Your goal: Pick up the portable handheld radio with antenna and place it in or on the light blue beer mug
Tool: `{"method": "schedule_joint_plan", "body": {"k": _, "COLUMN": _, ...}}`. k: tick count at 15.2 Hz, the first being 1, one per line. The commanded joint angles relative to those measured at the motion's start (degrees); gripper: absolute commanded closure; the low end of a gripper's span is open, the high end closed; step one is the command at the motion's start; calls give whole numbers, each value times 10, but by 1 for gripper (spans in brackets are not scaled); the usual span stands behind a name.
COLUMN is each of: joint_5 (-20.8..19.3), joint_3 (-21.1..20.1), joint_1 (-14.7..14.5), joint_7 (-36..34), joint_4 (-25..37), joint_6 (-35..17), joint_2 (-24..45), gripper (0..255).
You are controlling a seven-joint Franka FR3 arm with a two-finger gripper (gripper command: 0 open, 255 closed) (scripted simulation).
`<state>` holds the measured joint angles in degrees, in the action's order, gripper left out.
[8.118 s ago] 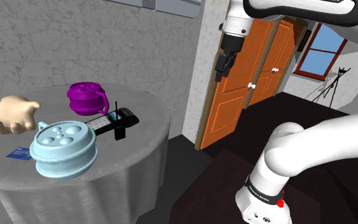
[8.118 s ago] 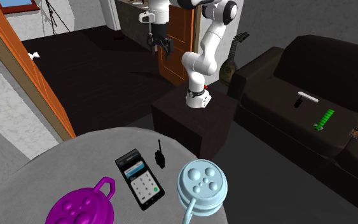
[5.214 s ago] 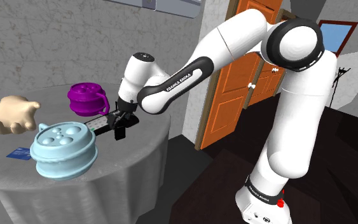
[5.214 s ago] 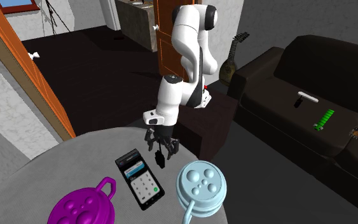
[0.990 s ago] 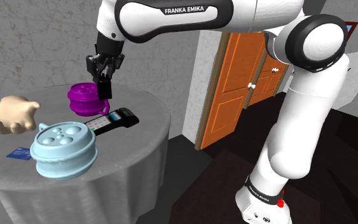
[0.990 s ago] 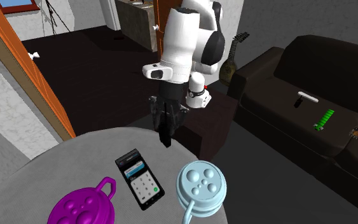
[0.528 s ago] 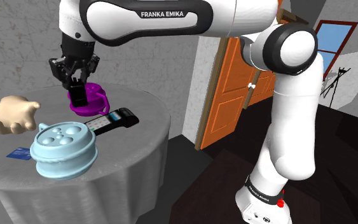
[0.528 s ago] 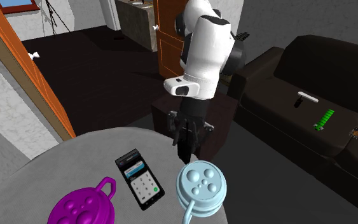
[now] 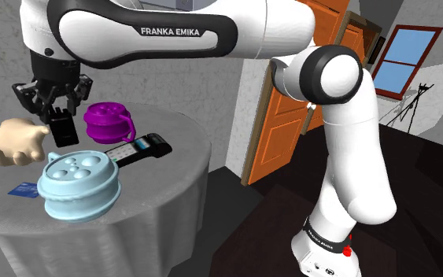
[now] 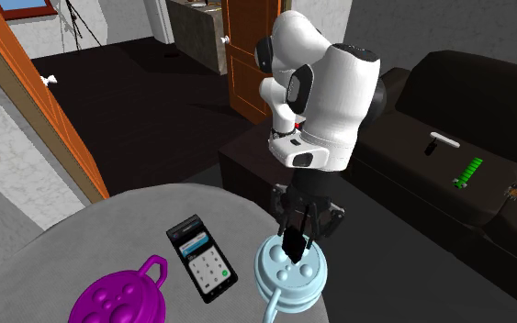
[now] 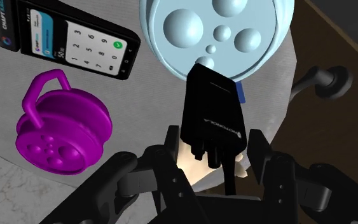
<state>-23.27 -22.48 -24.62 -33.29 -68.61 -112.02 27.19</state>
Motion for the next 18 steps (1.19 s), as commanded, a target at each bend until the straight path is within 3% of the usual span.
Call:
{"method": "schedule_joint_plan", "body": {"k": 1, "joint_5": -2, "joint_3": 1, "joint_1": 1, "joint_7": -4, "joint_4": -11, "joint_6": -14, "joint_2": 3, "gripper": 255}}
{"method": "schedule_joint_plan", "body": {"k": 8, "joint_5": -8, "joint_3": 4, "joint_1": 9, "joint_7": -19, "joint_4": -72, "joint_6": -69, "joint_2": -1, "gripper": 255}}
{"method": "schedule_joint_plan", "body": {"k": 16, "joint_5": -8, "joint_3": 4, "joint_1": 9, "joint_7": -19, "joint_4": -72, "joint_6": -69, "joint_2": -1, "gripper": 255}}
{"method": "schedule_joint_plan", "body": {"k": 17, "joint_5": -8, "joint_3": 4, "joint_1": 9, "joint_7": -19, "joint_4": -72, "joint_6": -69, "joint_2": -1, "gripper": 0}}
{"method": "schedule_joint_plan", "body": {"k": 18, "joint_5": -8, "joint_3": 4, "joint_1": 9, "joint_7": -19, "joint_4": -72, "joint_6": -69, "joint_2": -1, "gripper": 0}}
